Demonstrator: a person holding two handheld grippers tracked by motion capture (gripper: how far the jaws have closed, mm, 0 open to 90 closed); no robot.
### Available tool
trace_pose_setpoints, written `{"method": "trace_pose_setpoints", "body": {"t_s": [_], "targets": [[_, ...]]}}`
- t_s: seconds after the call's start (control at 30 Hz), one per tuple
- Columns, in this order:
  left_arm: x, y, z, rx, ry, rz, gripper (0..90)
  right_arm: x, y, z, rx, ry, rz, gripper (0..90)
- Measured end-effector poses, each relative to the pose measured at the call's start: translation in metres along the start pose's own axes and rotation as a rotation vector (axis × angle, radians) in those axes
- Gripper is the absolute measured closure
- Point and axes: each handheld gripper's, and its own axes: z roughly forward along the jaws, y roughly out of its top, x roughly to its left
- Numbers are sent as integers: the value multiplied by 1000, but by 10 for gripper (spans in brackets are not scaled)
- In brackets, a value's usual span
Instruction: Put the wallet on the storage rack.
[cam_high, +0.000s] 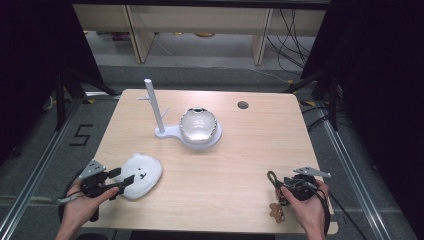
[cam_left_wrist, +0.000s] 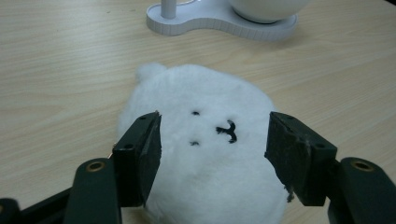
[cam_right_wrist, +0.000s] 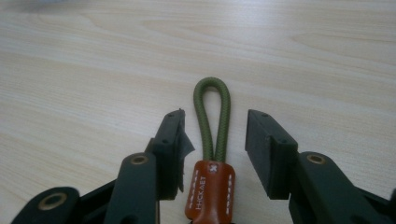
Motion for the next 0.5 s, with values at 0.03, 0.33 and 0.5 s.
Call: {"method": "trace_pose_setpoints", "body": {"t_s": [0.03,0.33,0.5], "targets": [[0,4,0,21,2,5,346,0,0,0,0,0,0,585],[18,36,13,277,-7,32,320,4,8,-6,39,16,-15,581],[24,44,18,329,9,3,320,6,11,-7,28,28,-4,574]]}}
